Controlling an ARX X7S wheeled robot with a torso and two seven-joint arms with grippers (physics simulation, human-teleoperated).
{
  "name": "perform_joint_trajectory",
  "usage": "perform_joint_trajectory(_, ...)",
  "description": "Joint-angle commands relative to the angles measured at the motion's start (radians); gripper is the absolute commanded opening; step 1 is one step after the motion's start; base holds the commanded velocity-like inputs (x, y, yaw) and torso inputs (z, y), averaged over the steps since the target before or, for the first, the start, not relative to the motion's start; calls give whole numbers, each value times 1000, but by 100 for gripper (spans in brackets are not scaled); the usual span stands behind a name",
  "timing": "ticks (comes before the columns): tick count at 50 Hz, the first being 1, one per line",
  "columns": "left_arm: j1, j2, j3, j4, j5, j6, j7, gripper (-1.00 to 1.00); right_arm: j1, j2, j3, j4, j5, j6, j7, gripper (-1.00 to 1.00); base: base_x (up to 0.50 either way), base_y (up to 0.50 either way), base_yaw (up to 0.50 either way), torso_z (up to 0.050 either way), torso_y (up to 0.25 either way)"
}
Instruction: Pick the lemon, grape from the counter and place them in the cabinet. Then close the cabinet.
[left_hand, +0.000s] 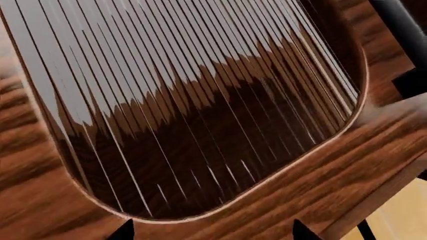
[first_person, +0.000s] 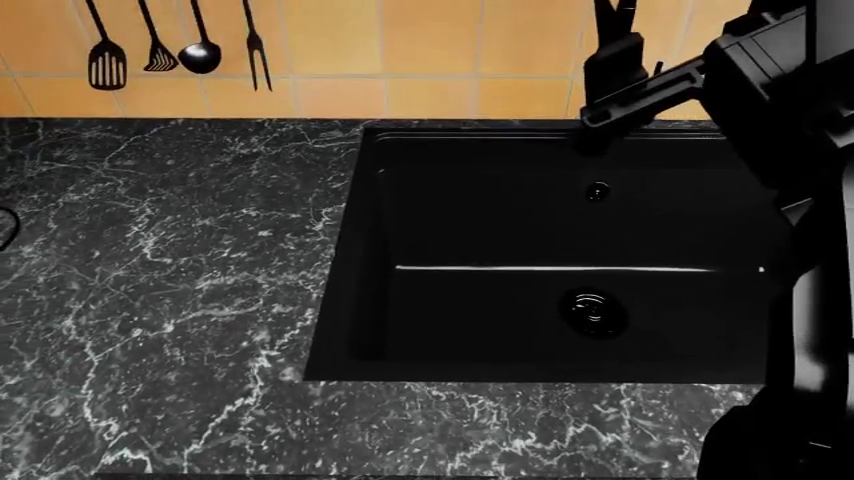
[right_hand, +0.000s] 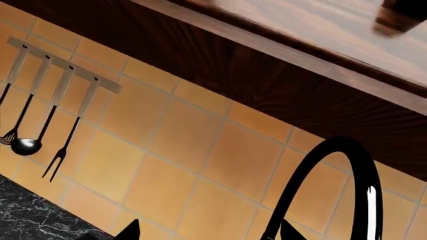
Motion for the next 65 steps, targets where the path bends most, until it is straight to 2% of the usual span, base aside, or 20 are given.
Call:
perform_joint_trajectory(1,198,-113,1,390,-40,-183,-1,100,15,-5,12,-15,9,8,-5,100,0,0,0,0,0)
perform_joint_trajectory(13,377,-226,-31,648,-76,-299,-32,100,16,0,15,-17,12,4,-4,100,0,0,0,0,0)
perform_joint_trajectory(21,433,-281,16,735,-90,-316,2,100,14,-3,17,-15,18,2,-5,100,0,0,0,0,0)
perform_joint_trajectory(38,498,-287,12,762,-93,-340,-31,100,-16,-16,30,-45,42,25,-23,100,-408,-160,0,0,0)
perform_joint_trajectory(45,560,-302,33,756,-60,-308,-70,100,-35,-15,36,-43,41,20,-16,100,-499,-173,0,0,0)
perform_joint_trajectory(59,606,-307,65,773,-45,-301,-93,100,-65,-27,60,-38,49,15,-9,100,-426,-435,0,0,0)
perform_joint_trajectory(65,642,-324,42,806,-50,-296,-107,100,-65,-26,76,-37,50,11,-6,100,-422,-440,0,0,0)
